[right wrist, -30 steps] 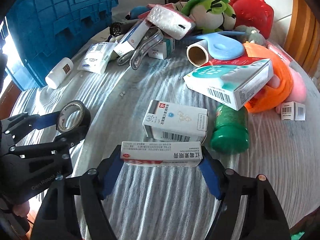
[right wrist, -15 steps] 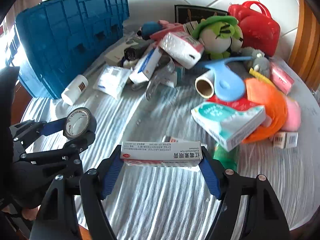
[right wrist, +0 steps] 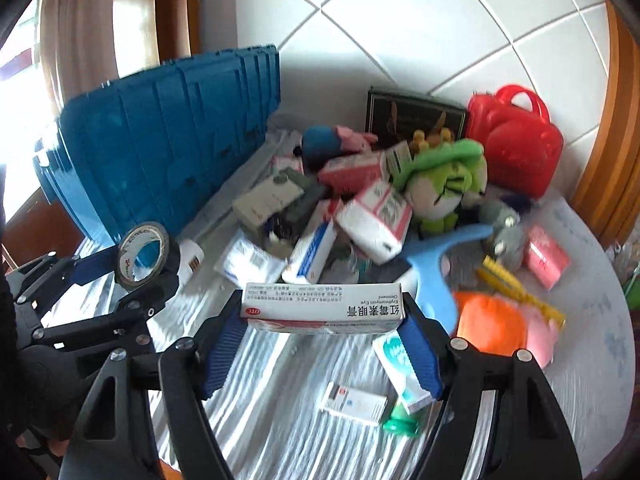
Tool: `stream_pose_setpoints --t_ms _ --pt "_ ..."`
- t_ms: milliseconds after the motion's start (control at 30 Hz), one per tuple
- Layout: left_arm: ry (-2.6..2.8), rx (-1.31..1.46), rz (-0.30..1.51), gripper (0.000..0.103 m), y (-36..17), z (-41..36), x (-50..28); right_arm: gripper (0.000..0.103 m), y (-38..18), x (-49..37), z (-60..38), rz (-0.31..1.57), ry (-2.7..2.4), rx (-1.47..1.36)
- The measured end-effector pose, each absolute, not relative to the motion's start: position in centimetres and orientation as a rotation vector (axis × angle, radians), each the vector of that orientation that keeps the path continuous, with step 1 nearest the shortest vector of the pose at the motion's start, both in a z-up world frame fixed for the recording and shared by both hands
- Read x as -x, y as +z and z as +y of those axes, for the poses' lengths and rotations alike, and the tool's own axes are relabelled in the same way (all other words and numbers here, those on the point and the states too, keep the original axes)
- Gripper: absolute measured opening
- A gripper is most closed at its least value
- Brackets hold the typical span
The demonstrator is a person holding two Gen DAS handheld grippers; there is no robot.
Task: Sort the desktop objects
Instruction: 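Carry tape roll with left tool while right tool carries white box to crate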
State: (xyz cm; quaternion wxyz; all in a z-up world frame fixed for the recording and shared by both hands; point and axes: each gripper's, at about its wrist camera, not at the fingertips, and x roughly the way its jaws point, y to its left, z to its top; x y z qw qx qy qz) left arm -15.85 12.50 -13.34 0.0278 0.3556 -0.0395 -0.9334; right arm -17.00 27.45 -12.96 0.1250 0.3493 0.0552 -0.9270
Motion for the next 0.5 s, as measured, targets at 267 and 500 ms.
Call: stream_pose_setpoints --t_ms 267,500 --pt "-2.846 -0.825 -0.086 0.055 -5.4 9.5 14.6 0.073 -5.1 17.3 24.5 0.208 -2.676 -0.746" --pt "-2.826 -0.581 -0.057 0.055 0.5 4.4 14.2 0.073 1.4 17.4 19.9 0.198 -2.665 -0.521"
